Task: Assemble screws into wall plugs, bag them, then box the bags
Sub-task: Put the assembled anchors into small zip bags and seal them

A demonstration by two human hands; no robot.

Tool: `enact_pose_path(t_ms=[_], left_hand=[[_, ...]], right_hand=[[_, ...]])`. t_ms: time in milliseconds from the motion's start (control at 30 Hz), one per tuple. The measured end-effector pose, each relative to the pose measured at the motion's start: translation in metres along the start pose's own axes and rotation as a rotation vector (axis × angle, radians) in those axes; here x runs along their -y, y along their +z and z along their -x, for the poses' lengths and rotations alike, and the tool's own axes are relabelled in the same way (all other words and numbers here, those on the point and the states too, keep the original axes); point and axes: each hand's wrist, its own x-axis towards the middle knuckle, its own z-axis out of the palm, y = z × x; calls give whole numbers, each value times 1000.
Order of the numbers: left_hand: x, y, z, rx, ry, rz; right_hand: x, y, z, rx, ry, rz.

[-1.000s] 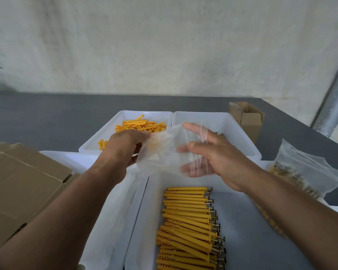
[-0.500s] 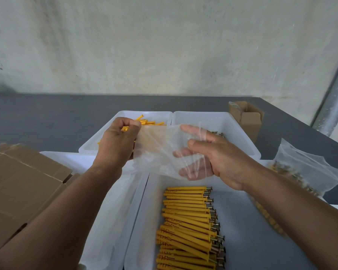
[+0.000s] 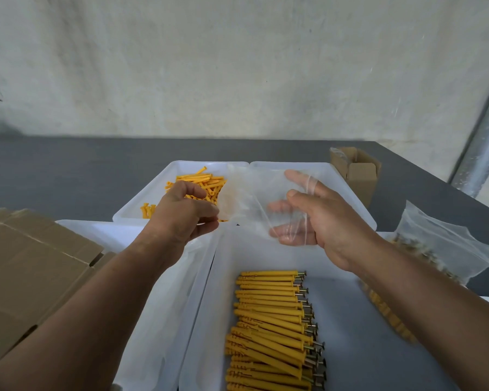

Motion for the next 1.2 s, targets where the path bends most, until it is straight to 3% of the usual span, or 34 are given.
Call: enact_pose_path(t_ms=[400,500,633,833,1100,1200], left_hand=[[-1,-6,-5,-75,-17,-100],[-4,-4,-6,-114,-48,-129],[-7,-2,0,-71,-110,30],[1,-2,-4,-65,-130,-25],[9,-2,-9,-231,173,-339],[10,-6,-13,-264,189,-393]], right_hand=[[2,-4,-2,-38,21,-57],[2,-2,1,15,22,-31],[3,2,6,119,15,12],[3,8,11,258,10,27],[3,10,13,313,63,17],[5,11,14,278,59,31]])
